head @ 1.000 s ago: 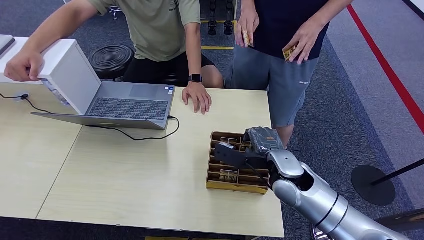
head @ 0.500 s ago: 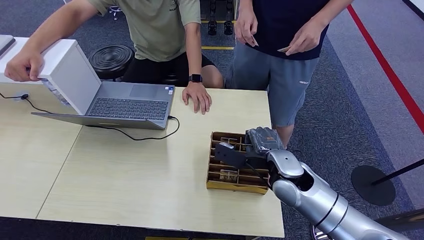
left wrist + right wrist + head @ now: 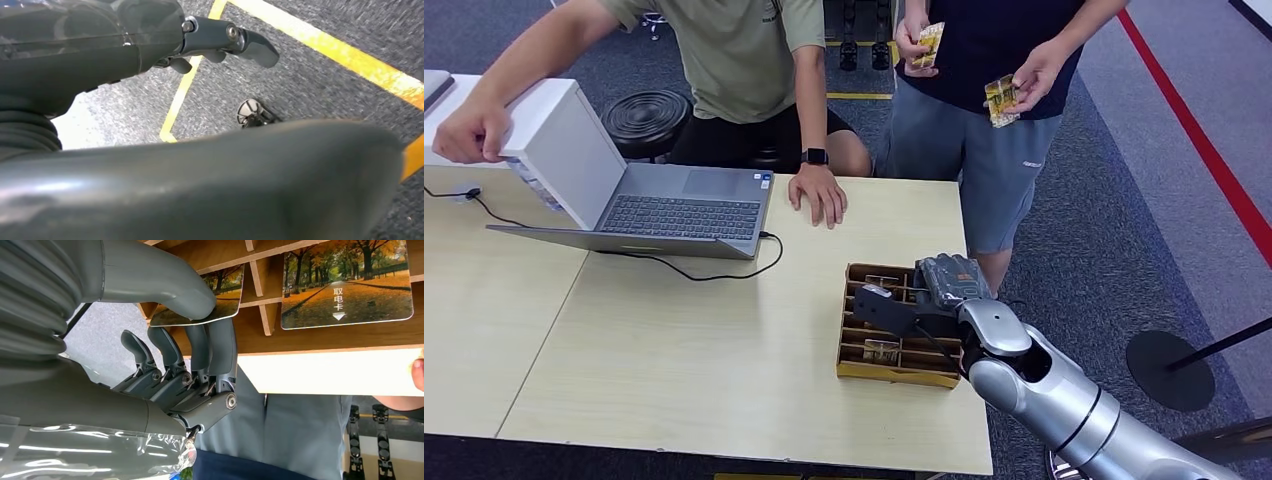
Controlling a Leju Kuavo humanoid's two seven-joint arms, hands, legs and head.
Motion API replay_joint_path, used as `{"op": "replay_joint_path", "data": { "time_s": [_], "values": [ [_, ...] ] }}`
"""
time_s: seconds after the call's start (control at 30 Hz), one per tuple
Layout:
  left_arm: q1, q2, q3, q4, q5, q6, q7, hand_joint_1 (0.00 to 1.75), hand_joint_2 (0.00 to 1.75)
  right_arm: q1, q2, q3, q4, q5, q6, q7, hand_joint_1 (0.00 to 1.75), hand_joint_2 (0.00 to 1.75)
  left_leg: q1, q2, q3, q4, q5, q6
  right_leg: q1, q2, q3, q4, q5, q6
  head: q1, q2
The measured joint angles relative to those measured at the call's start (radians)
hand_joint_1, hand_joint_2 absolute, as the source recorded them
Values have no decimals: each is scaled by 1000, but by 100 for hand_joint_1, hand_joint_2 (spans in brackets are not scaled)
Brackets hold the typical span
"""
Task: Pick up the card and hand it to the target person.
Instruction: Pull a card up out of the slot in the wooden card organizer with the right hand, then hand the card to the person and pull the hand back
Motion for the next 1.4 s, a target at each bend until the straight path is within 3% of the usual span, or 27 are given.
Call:
{"op": "replay_joint_path", "data": {
  "time_s": [0.27,0.6,0.87,1.17,1.4],
  "values": [
    [2,-3,9,1,8,-30,0,0,0,-33,-16,-2,-63,-13,-10,-18,145,175,0,1,-1,1,0,0,0,1,-1,1,-1,0,0,0],
    [1,-14,6,1,6,34,32,0,0,-104,-92,-32,-310,-26,-65,-20,145,175,-1,-1,-3,3,-1,0,-1,0,-4,4,-2,1,0,0],
    [1,-14,6,1,7,39,34,0,0,-115,-97,-29,-323,-11,-73,-16,145,175,-1,-1,-1,2,-1,0,-1,-1,-2,2,-1,1,0,0],
    [2,-12,5,-1,-3,27,30,0,0,-229,-116,-10,-418,-48,-50,-16,145,175,-1,0,-2,3,-1,0,-1,0,-3,4,-2,0,0,0],
    [1,-3,-2,-1,-14,19,36,0,0,-193,-106,-43,-395,5,-207,-82,145,175,-1,-1,0,1,-1,0,-1,-1,-1,1,-1,1,0,0]
  ]
}}
